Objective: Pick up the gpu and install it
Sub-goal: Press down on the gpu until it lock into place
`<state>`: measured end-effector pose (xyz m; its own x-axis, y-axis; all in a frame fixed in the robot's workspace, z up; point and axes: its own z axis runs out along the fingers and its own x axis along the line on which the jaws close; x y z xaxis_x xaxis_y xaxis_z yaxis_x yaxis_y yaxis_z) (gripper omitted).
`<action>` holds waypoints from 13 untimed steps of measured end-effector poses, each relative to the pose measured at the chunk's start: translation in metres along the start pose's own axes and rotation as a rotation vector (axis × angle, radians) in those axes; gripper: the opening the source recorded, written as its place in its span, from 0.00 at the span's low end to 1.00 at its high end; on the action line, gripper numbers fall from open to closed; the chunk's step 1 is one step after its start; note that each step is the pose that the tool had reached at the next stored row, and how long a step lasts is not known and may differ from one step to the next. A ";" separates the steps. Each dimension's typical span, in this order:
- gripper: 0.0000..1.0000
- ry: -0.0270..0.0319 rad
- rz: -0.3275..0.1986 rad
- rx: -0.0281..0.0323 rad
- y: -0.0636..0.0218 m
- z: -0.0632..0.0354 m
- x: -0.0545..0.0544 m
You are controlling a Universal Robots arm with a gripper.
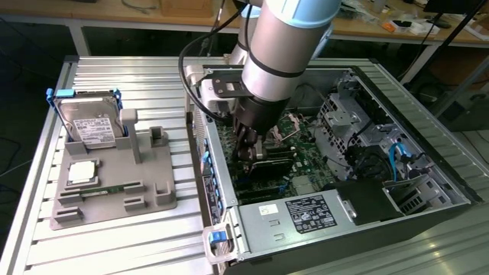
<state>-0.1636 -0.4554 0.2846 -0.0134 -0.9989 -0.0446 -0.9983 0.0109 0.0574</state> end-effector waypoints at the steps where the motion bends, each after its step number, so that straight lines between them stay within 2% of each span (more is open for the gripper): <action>1: 0.11 0.0001 0.000 0.0001 0.0005 -0.0021 0.000; 6: 0.11 -0.0010 0.000 0.0007 0.0065 -0.0038 0.000; 13: 0.11 -0.0012 0.000 0.0010 0.0095 -0.0099 -0.001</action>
<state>-0.1725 -0.4547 0.2951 -0.0136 -0.9989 -0.0458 -0.9983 0.0110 0.0564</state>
